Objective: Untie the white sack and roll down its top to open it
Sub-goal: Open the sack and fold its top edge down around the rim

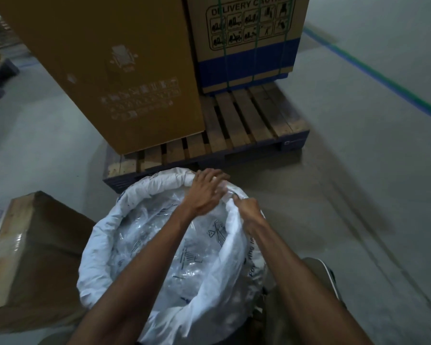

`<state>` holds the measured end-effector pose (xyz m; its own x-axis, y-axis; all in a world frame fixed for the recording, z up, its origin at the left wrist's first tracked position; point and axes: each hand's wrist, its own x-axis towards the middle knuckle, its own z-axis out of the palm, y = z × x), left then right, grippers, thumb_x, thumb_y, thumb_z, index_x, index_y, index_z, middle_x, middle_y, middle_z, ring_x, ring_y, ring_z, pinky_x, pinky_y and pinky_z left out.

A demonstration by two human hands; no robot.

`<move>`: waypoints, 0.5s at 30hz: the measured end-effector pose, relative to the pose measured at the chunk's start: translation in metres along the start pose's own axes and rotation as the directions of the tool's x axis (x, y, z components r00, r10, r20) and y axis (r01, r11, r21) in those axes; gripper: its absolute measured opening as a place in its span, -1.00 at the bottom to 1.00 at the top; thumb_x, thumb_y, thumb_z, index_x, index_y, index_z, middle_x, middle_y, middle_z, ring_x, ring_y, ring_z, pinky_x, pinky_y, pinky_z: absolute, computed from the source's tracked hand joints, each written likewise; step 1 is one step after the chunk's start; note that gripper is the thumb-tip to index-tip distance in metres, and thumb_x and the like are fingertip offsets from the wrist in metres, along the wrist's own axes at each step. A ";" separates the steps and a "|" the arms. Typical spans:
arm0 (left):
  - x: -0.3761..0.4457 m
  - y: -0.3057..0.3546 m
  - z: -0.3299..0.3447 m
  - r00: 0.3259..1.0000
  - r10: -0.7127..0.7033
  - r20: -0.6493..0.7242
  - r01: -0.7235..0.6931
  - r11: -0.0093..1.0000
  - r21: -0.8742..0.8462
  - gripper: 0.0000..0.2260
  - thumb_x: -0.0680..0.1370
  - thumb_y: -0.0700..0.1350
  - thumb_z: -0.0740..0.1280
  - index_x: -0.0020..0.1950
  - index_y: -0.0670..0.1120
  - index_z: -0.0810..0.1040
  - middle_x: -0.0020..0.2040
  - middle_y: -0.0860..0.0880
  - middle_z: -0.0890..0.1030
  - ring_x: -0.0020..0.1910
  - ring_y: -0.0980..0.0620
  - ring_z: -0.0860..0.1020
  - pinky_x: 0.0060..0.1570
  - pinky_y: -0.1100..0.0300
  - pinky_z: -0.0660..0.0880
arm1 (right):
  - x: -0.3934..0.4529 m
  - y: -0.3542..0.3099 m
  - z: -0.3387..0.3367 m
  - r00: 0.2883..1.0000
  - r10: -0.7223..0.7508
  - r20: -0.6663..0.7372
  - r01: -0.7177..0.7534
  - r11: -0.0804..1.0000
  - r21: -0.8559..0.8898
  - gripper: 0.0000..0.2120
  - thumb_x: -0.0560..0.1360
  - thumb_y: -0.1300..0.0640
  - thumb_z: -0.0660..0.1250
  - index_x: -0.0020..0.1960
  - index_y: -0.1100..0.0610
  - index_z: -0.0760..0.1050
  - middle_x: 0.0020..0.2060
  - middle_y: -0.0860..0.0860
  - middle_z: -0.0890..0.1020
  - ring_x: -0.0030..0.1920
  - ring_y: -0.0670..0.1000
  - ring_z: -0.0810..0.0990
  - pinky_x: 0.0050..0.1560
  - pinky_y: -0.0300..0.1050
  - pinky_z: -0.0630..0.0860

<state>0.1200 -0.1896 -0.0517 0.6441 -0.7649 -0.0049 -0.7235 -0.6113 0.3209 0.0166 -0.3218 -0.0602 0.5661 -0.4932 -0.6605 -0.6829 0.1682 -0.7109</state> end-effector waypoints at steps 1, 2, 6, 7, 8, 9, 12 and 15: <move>-0.008 0.004 0.002 0.995 0.088 0.036 -0.089 0.996 0.021 -0.50 0.67 0.23 -0.06 0.50 0.08 0.37 0.51 -0.01 0.36 0.56 -0.07 0.18 0.56 -0.18 0.02 | 0.013 0.003 -0.002 0.998 0.006 0.068 -0.005 1.000 -0.021 -0.41 0.57 -0.16 0.36 0.26 0.37 0.54 0.12 0.21 0.66 0.14 0.20 0.63 0.18 -0.03 0.53; -0.012 0.008 0.005 0.986 0.147 0.073 -0.151 0.987 0.054 -0.52 0.68 0.21 -0.07 0.51 0.10 0.37 0.52 0.03 0.37 0.58 -0.04 0.15 0.57 -0.18 -0.02 | 0.016 0.004 -0.006 0.989 0.007 0.146 0.002 0.998 -0.060 -0.41 0.57 -0.16 0.35 0.22 0.40 0.55 0.08 0.21 0.66 0.08 0.19 0.63 0.19 -0.03 0.54; -0.001 0.023 0.014 0.983 0.176 0.060 -0.181 0.980 0.083 -0.66 0.68 0.07 0.02 0.17 0.02 0.55 0.17 -0.02 0.61 0.32 -0.07 0.45 0.48 -0.11 0.15 | -0.020 -0.001 -0.020 0.966 -0.021 0.257 -0.020 0.988 0.155 -0.76 0.62 0.07 0.32 -0.11 0.22 0.59 -0.23 0.10 0.65 -0.16 0.07 0.60 -0.09 -0.15 0.56; 0.002 0.029 0.015 0.986 0.163 0.040 -0.166 0.983 0.074 -0.70 0.66 0.04 0.04 0.07 0.01 0.55 0.06 -0.03 0.63 0.18 -0.08 0.51 0.40 -0.06 0.23 | -0.020 0.003 -0.018 0.964 -0.016 0.265 -0.026 0.987 0.156 -0.75 0.63 0.05 0.29 0.00 0.23 0.61 -0.11 0.16 0.68 -0.06 0.14 0.64 0.02 -0.08 0.56; 0.005 0.034 0.016 0.989 0.143 0.036 -0.145 0.987 0.072 -0.75 0.63 0.02 0.07 -0.02 0.03 0.53 -0.01 -0.04 0.64 0.09 -0.09 0.52 0.31 -0.02 0.28 | -0.021 0.006 -0.016 0.961 -0.009 0.277 -0.029 0.991 0.130 -0.67 0.64 0.00 0.26 0.15 0.25 0.60 0.06 0.22 0.68 0.07 0.19 0.64 0.14 -0.02 0.55; 0.006 0.040 0.018 0.991 0.123 0.053 -0.127 0.987 0.097 -0.81 0.60 0.00 0.09 -0.09 0.06 0.48 -0.05 -0.04 0.64 0.05 -0.09 0.52 0.24 0.00 0.29 | -0.024 0.008 -0.014 0.969 0.010 0.245 -0.019 0.999 0.035 -0.58 0.66 -0.05 0.21 0.29 0.26 0.56 0.21 0.24 0.63 0.18 0.20 0.61 0.21 0.01 0.50; 0.008 0.051 0.020 0.988 0.068 0.142 -0.106 0.953 0.282 -0.85 0.57 0.00 0.15 -0.17 0.08 0.44 -0.05 -0.03 0.67 0.02 -0.07 0.53 0.14 0.00 0.28 | -0.043 0.023 -0.009 0.997 -0.021 -0.068 0.007 0.979 -0.203 -0.34 0.64 -0.22 0.17 0.51 0.27 0.31 0.43 0.26 0.41 0.41 0.25 0.42 0.37 0.09 0.38; 0.010 0.055 0.017 0.979 -0.028 0.204 -0.064 0.899 0.433 -0.82 0.55 -0.02 0.19 -0.17 0.05 0.55 0.02 -0.03 0.70 0.02 -0.09 0.59 0.16 -0.02 0.28 | -0.060 0.053 -0.006 0.976 -0.131 -0.176 0.085 0.966 -0.244 -0.23 0.54 -0.31 0.29 0.46 0.28 0.33 0.41 0.27 0.42 0.41 0.28 0.42 0.36 0.11 0.40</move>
<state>0.0826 -0.2348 -0.0500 0.6001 -0.7726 -0.2071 -0.7994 -0.5884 -0.1212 -0.0565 -0.2878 -0.0569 0.5605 -0.6532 -0.5092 -0.7240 -0.0879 -0.6842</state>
